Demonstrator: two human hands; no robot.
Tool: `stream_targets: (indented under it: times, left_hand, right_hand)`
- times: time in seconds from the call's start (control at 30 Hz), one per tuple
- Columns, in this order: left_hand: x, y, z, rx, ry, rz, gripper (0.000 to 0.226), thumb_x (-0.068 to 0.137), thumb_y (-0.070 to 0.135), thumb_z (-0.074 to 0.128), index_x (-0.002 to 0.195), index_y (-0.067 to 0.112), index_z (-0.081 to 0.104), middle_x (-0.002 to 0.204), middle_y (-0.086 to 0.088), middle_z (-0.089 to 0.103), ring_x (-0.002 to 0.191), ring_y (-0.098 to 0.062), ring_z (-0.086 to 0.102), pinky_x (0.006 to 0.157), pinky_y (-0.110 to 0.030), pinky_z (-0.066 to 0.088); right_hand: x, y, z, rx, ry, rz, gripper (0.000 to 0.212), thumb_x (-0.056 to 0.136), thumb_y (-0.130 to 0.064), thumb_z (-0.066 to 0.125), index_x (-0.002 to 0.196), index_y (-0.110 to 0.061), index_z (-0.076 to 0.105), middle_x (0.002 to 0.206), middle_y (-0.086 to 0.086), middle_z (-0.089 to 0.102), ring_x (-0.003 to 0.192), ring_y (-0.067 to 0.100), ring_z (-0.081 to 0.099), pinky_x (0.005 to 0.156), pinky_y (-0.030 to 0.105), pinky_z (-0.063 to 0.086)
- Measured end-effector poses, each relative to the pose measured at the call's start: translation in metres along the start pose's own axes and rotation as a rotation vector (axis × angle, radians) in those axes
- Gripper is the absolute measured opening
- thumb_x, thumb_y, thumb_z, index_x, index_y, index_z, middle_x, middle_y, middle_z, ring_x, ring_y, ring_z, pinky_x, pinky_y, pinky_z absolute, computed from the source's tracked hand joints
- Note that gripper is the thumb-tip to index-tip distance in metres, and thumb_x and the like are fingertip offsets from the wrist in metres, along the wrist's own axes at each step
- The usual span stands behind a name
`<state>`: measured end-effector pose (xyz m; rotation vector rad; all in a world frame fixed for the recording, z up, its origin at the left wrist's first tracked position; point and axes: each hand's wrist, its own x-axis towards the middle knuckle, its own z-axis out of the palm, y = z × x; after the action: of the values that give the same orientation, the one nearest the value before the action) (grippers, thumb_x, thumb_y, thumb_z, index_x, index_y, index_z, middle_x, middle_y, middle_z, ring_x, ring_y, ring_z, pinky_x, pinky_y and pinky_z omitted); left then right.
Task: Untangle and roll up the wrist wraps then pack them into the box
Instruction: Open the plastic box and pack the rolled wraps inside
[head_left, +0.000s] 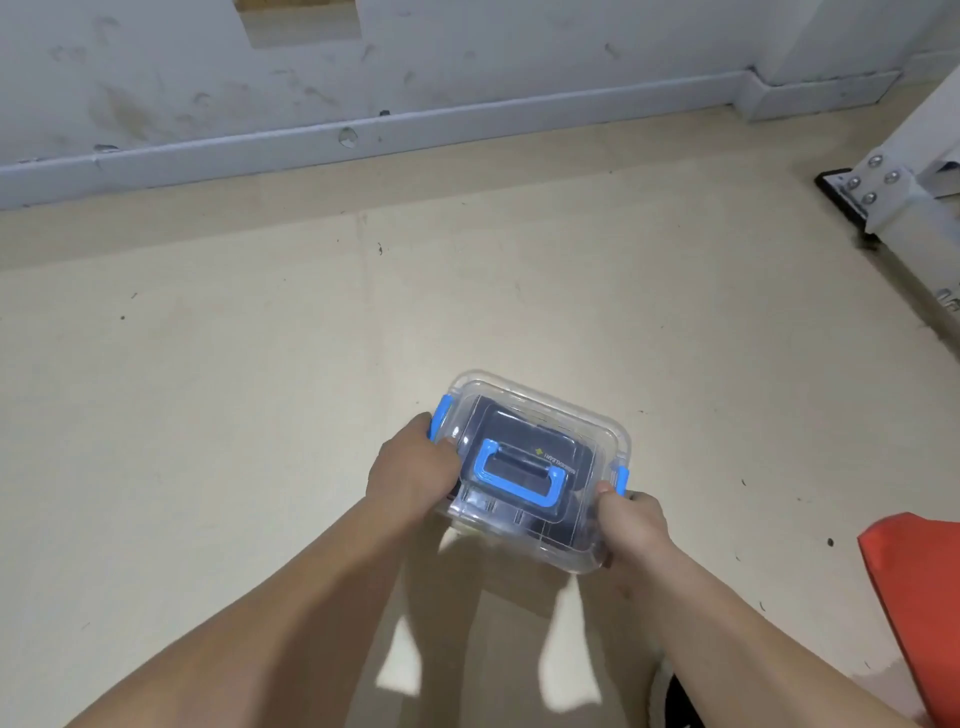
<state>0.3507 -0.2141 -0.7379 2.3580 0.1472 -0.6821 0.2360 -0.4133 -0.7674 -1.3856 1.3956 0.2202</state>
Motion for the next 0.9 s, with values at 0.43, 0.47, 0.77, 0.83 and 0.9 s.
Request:
stream_targets:
  times: [0.43,0.47,0.77,0.83,0.9]
  left_hand:
    - [-0.028,0.131,0.08,-0.108,-0.305,0.237,0.038,0.104,0.026,0.056,0.142,0.025,0.054,0.118,0.009,0.051,0.106,-0.019,0.06,0.094,-0.028,0.044]
    - [-0.027,0.132,0.081,-0.102,-0.314,0.232,0.043,0.103,0.027,0.056,0.146,0.024,0.052,0.126,0.007,0.052,0.11,-0.022,0.064,0.1,-0.033,0.048]
    - [-0.022,0.117,0.075,-0.013,-0.31,0.182,0.058,0.105,0.033,0.055,0.159,0.021,0.039,0.144,-0.001,0.055,0.116,-0.023,0.066,0.108,-0.036,0.048]
    - [-0.018,0.113,0.068,-0.02,-0.299,0.187,0.057,0.105,0.032,0.055,0.158,0.02,0.039,0.127,0.003,0.056,0.114,-0.021,0.064,0.106,-0.034,0.048]
    - [-0.013,0.11,0.06,-0.013,-0.276,0.189,0.057,0.106,0.032,0.055,0.159,0.02,0.039,0.128,0.003,0.054,0.121,-0.022,0.062,0.108,-0.035,0.047]
  right_hand:
    - [0.053,-0.044,-0.082,0.491,0.292,0.162,0.025,0.11,-0.03,0.048,0.123,-0.01,0.052,0.089,0.004,0.058,0.076,0.025,0.064,0.065,0.04,0.058]
    - [0.055,-0.046,-0.083,0.509,0.287,0.169,0.025,0.11,-0.029,0.048,0.125,-0.009,0.053,0.091,0.004,0.059,0.079,0.026,0.066,0.066,0.042,0.059]
    - [0.09,-0.076,-0.072,0.578,0.169,0.123,0.032,0.107,-0.033,0.054,0.135,-0.016,0.054,0.11,0.007,0.074,0.09,0.028,0.077,0.08,0.048,0.066]
    - [0.099,-0.084,-0.066,0.549,0.171,0.121,0.032,0.107,-0.036,0.054,0.133,-0.017,0.054,0.109,0.007,0.075,0.086,0.028,0.078,0.074,0.05,0.067]
    - [0.103,-0.091,-0.061,0.515,0.201,0.128,0.033,0.107,-0.037,0.051,0.134,-0.018,0.051,0.111,0.008,0.073,0.088,0.03,0.077,0.075,0.051,0.066]
